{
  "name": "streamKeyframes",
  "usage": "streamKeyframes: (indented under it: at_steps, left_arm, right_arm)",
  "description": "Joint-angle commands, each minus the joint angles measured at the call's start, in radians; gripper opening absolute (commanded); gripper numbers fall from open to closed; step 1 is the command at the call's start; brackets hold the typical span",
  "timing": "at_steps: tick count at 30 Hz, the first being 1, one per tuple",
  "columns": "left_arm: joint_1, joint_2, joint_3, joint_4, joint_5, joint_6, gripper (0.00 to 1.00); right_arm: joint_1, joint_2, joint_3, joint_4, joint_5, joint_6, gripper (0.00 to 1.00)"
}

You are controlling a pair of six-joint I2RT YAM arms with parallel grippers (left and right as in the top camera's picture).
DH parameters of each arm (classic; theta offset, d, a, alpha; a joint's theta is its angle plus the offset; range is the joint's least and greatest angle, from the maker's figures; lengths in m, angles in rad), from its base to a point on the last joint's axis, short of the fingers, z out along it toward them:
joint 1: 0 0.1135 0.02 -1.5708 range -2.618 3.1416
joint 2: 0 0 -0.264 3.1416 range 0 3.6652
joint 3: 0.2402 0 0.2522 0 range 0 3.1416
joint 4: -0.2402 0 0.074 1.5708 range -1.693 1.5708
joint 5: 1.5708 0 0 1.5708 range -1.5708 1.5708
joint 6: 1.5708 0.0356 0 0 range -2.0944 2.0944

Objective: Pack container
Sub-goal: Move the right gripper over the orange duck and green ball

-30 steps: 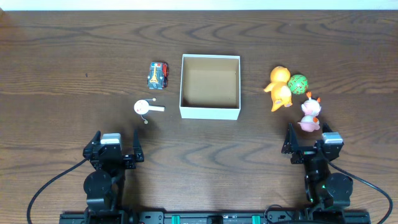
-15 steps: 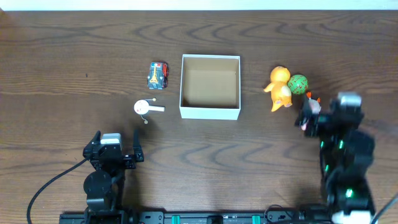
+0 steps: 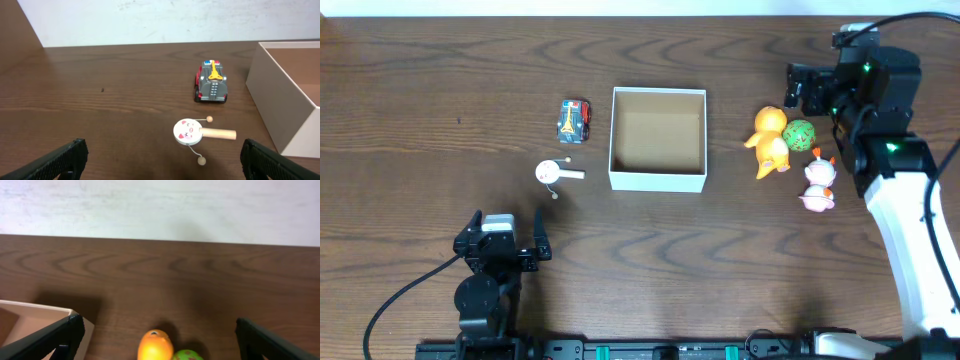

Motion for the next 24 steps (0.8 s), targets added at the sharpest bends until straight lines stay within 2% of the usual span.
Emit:
streamKeyframes:
  at_steps: [1, 4, 7, 13, 19, 24]
  left_arm:
    - [0.005, -0.006, -0.028, -0.004, 0.018, 0.017, 0.98]
    - [0.005, -0.006, -0.028, -0.004, 0.018, 0.017, 0.98]
    - [0.005, -0.006, -0.028, -0.004, 0.018, 0.017, 0.98]
    - [0.005, -0.006, -0.028, -0.004, 0.018, 0.017, 0.98]
    - [0.005, -0.006, -0.028, -0.004, 0.018, 0.017, 0.98]
    - [0.005, -0.006, -0.028, -0.004, 0.018, 0.017, 0.98]
  right_arm:
    - [-0.009, 0.034, 0.023, 0.009, -0.039, 0.086, 0.99]
    - [-0.004, 0.064, 0.023, -0.031, -0.007, 0.154, 0.99]
    - [0.028, 0.109, 0.023, -0.095, 0.039, 0.163, 0.99]
    - [0.097, 0.199, 0.023, -0.074, 0.04, 0.155, 0.99]
    - [0.104, 0.27, 0.023, -0.075, 0.042, 0.156, 0.99]
    - [0.101, 0.287, 0.023, -0.071, 0.143, 0.156, 0.99]
